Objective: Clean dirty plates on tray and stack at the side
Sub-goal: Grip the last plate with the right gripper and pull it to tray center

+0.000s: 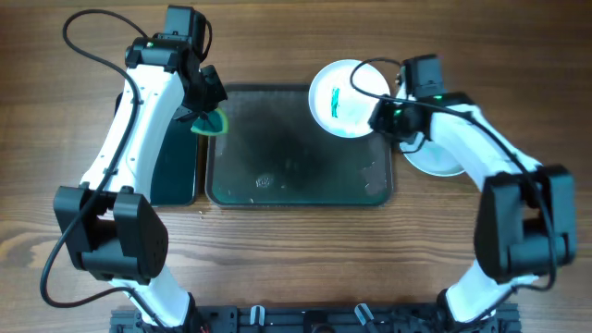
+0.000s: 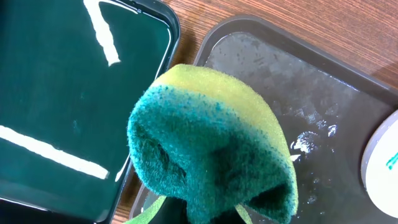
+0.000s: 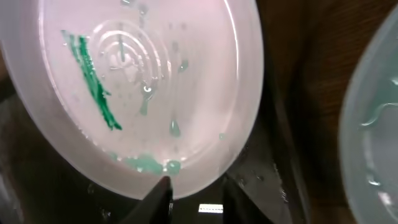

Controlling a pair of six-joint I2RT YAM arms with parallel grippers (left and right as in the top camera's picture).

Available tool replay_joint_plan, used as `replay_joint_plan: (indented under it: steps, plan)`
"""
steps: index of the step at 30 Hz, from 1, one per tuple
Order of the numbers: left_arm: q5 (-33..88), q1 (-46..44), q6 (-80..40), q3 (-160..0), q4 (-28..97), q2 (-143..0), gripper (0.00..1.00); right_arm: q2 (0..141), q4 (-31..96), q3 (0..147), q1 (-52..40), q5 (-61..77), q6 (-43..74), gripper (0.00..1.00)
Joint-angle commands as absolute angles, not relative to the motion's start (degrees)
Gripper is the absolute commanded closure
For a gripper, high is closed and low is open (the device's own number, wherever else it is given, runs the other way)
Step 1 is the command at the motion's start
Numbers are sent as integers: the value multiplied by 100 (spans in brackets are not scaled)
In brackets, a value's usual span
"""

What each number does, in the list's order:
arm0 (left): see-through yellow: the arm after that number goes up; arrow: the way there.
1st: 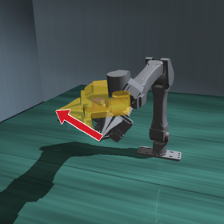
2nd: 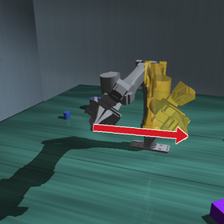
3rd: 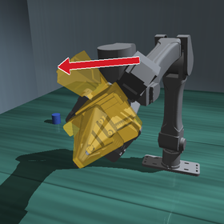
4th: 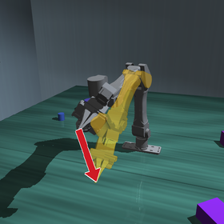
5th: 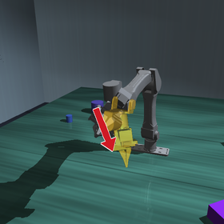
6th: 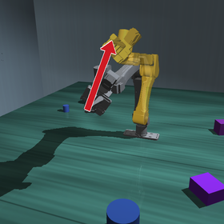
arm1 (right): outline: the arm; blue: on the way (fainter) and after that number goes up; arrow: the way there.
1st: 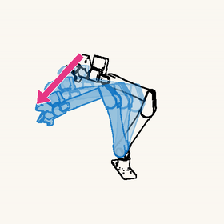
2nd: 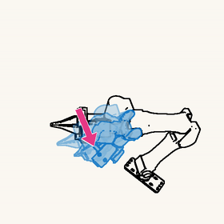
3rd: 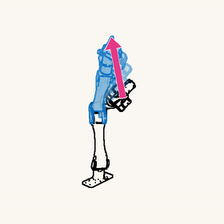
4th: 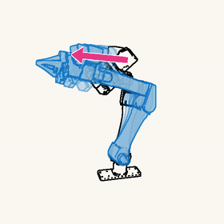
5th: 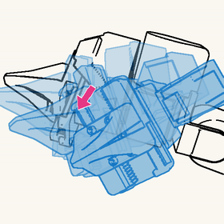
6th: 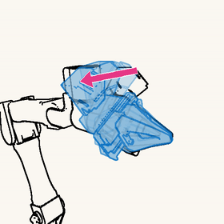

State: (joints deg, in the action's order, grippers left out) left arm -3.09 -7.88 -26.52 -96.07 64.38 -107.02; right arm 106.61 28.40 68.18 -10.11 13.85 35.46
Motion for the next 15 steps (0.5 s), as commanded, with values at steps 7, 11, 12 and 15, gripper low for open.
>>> replay_joint_plan:
  steps: [7, 11, 12, 15]
  plan:
    - [-281, -814, -2746, -9631, 6543, -10702, 96, 11340, 2770, 6866, -1402, 1269, 3758, 81]
    - [-281, -814, -2744, -9631, 6543, -10702, 96, 11338, 3518, 6866, -2051, 1452, 3402, 81]
    - [-281, -814, -2744, -9631, 6543, -10702, 96, 11338, 3669, 6866, -2285, 1568, 3402, 82]
    - [-281, -814, -2746, -9631, 6545, -10704, 96, 11336, 3697, 6869, -2751, 1839, 3406, 83]
